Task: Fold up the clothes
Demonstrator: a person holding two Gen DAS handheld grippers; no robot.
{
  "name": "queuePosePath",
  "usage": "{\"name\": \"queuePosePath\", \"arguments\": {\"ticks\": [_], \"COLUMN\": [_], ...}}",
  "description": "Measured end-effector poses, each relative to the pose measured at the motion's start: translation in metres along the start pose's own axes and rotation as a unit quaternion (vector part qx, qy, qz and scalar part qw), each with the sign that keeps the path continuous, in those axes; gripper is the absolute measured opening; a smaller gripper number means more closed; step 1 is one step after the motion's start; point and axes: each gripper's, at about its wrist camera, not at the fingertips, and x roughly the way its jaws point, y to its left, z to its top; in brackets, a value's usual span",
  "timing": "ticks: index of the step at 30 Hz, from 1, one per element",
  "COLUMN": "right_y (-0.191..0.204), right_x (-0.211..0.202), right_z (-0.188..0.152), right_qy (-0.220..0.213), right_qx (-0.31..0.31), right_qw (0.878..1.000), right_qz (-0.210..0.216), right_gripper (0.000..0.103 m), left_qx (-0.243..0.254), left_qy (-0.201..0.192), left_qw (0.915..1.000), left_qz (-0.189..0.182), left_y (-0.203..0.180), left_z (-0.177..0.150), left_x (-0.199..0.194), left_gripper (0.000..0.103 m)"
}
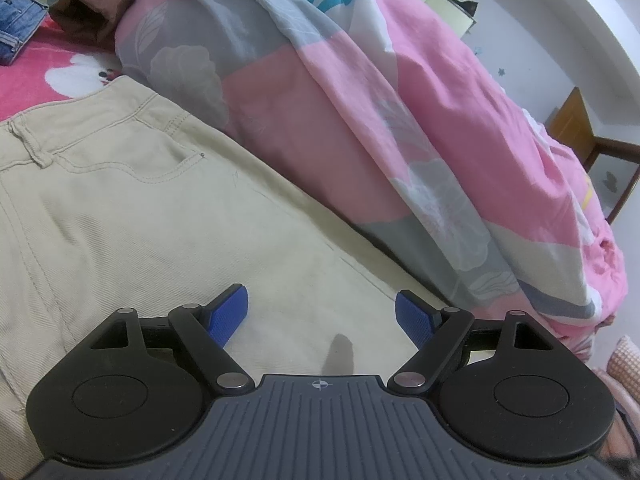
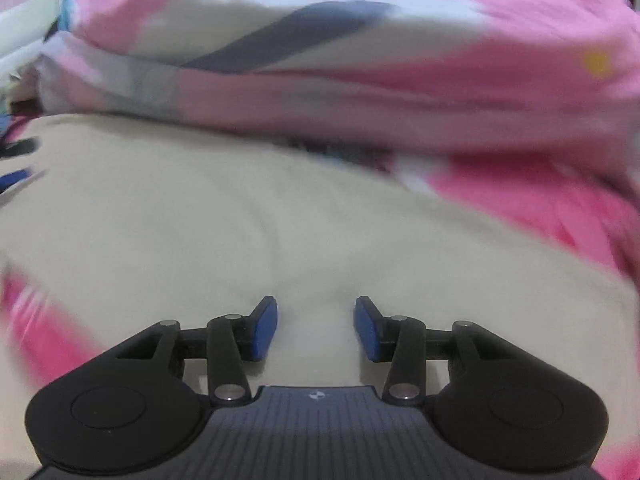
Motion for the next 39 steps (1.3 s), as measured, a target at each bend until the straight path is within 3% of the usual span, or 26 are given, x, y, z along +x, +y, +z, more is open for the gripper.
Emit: {"name": "queuePosePath", "arguments": {"ticks": [5,14,17,20,21,25,26,29,32,35,37,39], "right_y": [-0.036,-0.08,-0.096,-0.113,-0.118,-0.131,-0.134,-0.141,-0.166,-0.183,-0.182,-0.166], "right_x": [-0.023,0.025,-0.011,-0.035,-0.034,0.006,0.022,0.028,-0.026,-0.073,-0.084,-0.082], "right_z": [-0.029,-0.047,-0.072,-0.065,-0.055,-0.013,-0.009,-0.045,-0.096,-0.116,-0.106,-0.088], "right_qy": [-0.002,-0.008,0.012,0.033,0.022,-0.04,-0.033,-0.022,-0.018,0.005,0.008,-0.038], "right_qx": [0.016,0.059,0.062,0.079,0.083,0.116,0.123,0.103,0.139,0.17,0.172,0.164], "right_qw": [1.0,0.998,0.997,0.995,0.995,0.991,0.991,0.992,0.984,0.975,0.973,0.979], "right_qz": [-0.005,-0.03,-0.044,-0.051,-0.058,-0.048,-0.049,-0.076,-0.108,-0.142,-0.153,-0.115], "right_gripper": [0.046,0.046,0.046,0.047,0.047,0.048,0.048,0.05,0.056,0.055,0.055,0.055], "left_qx": [0.001,0.001,0.0,0.0,0.0,0.0,0.0,0.0,0.0,0.0,0.0,0.001], "left_qy": [0.0,0.0,0.0,0.0,0.0,0.0,0.0,0.0,0.0,0.0,0.0,0.001], "left_qw": [1.0,1.0,1.0,1.0,1.0,1.0,1.0,1.0,1.0,1.0,1.0,1.0], "left_qz": [0.001,0.0,0.0,0.0,0.0,0.0,-0.001,-0.001,-0.002,-0.002,-0.002,-0.001], "left_y": [0.0,0.0,0.0,0.0,0.0,0.0,0.0,0.0,-0.001,0.0,0.0,-0.001], "left_z": [0.0,0.0,0.0,0.0,0.0,0.0,0.0,-0.001,-0.001,0.0,0.0,0.001], "left_x": [0.0,0.001,0.0,0.0,0.0,0.0,0.0,0.0,0.0,0.001,0.001,0.001], "left_gripper": [0.082,0.083,0.083,0.083,0.083,0.083,0.083,0.083,0.083,0.083,0.083,0.083]}}
